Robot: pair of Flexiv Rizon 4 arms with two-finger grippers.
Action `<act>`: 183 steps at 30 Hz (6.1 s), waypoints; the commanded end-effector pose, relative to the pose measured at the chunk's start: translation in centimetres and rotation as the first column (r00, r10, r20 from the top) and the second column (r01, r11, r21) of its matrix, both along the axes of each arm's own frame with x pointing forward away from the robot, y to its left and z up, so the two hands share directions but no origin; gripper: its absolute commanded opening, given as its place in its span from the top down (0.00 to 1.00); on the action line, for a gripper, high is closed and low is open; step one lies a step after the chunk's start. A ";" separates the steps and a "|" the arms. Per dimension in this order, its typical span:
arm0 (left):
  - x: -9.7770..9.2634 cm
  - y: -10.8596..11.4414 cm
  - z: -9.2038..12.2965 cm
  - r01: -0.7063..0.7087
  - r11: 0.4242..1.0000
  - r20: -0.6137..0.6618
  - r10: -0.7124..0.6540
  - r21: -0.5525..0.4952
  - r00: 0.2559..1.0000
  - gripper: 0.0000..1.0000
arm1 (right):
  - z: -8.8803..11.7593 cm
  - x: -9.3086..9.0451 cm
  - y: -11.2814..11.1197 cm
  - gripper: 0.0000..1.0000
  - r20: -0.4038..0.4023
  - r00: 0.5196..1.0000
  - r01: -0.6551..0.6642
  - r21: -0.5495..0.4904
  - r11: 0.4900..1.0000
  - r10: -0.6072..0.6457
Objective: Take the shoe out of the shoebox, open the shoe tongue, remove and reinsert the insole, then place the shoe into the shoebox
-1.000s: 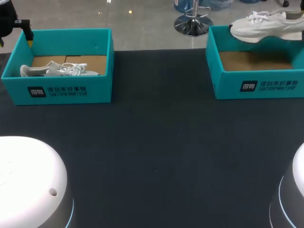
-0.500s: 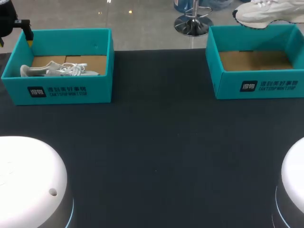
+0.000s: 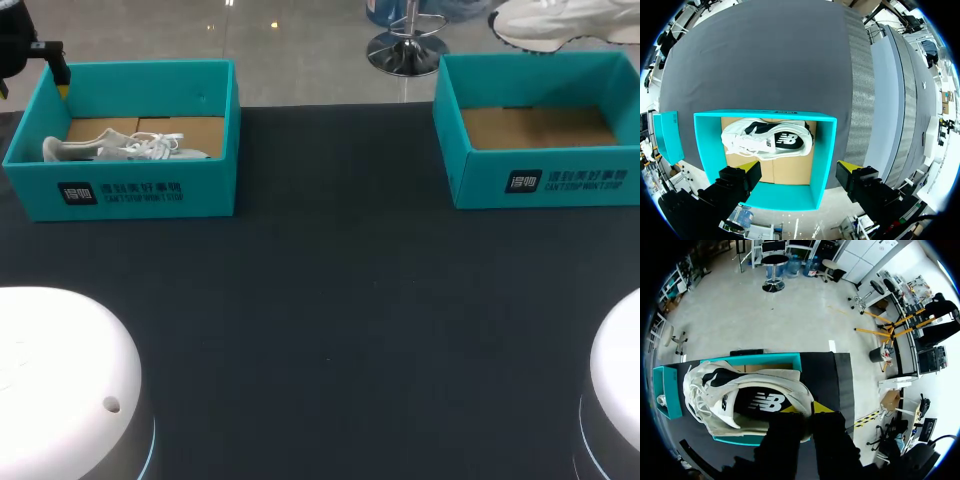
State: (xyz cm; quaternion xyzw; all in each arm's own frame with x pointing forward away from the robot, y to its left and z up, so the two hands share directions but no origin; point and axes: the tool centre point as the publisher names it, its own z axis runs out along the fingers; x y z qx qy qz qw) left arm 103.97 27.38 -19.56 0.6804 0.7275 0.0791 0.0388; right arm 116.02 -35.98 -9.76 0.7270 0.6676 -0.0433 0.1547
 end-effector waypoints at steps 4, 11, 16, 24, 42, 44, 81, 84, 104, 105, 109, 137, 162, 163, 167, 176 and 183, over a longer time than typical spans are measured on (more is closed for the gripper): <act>-0.1 0.0 0.0 0.000 1.000 0.002 0.000 0.002 1.000 0.00 | 0.3 0.1 0.0 1.00 -0.003 1.000 0.001 0.001 1.000 -0.001; -0.1 0.0 0.0 0.000 1.000 0.002 0.000 0.002 1.000 0.00 | 0.3 0.1 0.0 1.00 -0.003 1.000 0.001 0.001 1.000 -0.001; -0.1 0.0 0.0 0.000 1.000 0.002 0.000 0.002 1.000 0.00 | 0.4 -1.5 1.3 1.00 0.018 1.000 -0.006 0.004 1.000 0.006; -0.1 0.0 0.0 0.000 1.000 0.002 0.000 0.002 1.000 0.00 | 0.8 -6.3 5.7 1.00 0.039 0.999 -0.027 -0.002 1.000 0.027; -0.1 0.0 0.0 0.000 1.000 0.002 0.000 0.002 1.000 0.00 | -1.9 -17.9 17.7 1.00 0.073 0.997 0.007 -0.011 1.000 -0.006; -0.1 0.0 0.0 0.000 1.000 0.002 0.000 0.002 1.000 0.00 | -2.2 -18.9 18.9 1.00 0.084 0.996 0.008 0.004 1.000 -0.009; -0.1 0.0 0.0 0.000 1.000 0.002 0.000 0.002 1.000 0.00 | -4.6 -27.9 26.8 1.00 0.040 0.999 -0.011 0.050 0.999 0.009; -0.1 0.0 0.0 0.000 1.000 0.002 0.000 0.002 1.000 0.00 | -5.4 -29.8 29.0 1.00 0.055 0.998 -0.020 0.066 0.998 0.016; -0.1 0.0 0.0 0.000 1.000 0.002 0.000 0.002 1.000 0.00 | -8.4 -35.7 38.2 1.00 0.029 0.997 -0.070 0.140 0.988 0.066; -0.1 0.0 0.0 0.000 1.000 0.002 0.000 0.002 1.000 0.00 | -8.6 -36.0 38.6 1.00 0.028 0.997 -0.070 0.150 0.986 0.067; -0.1 0.0 0.0 0.000 1.000 0.002 0.000 0.002 1.000 0.00 | -9.3 -36.8 39.5 1.00 0.016 0.998 -0.070 0.178 0.982 0.068; -0.1 0.0 0.0 0.000 1.000 0.002 0.000 0.002 1.000 0.00 | -10.6 -37.7 39.7 1.00 -0.025 0.997 -0.069 0.206 0.976 0.075; -0.1 0.0 0.0 0.000 1.000 0.002 0.000 0.002 1.000 0.00 | -18.2 -38.5 40.1 1.00 -0.031 0.990 -0.128 0.223 0.966 0.139; -0.1 0.0 0.0 0.000 1.000 0.002 0.000 0.002 1.000 0.00 | -18.5 -38.4 40.2 1.00 -0.034 0.989 -0.134 0.222 0.966 0.145; -0.1 0.0 0.0 0.000 1.000 0.002 0.000 0.002 1.000 0.00 | -19.6 -38.1 40.5 1.00 -0.044 0.987 -0.145 0.212 0.967 0.158; -0.1 0.0 0.0 0.000 1.000 0.002 0.000 0.002 1.000 0.00 | -21.9 -38.1 40.4 1.00 -0.098 0.983 -0.134 0.202 0.970 0.156; -0.1 0.0 0.0 0.000 1.000 0.002 0.000 0.002 1.000 0.00 | -23.7 -38.5 40.3 1.00 -0.145 0.981 -0.104 0.171 0.980 0.129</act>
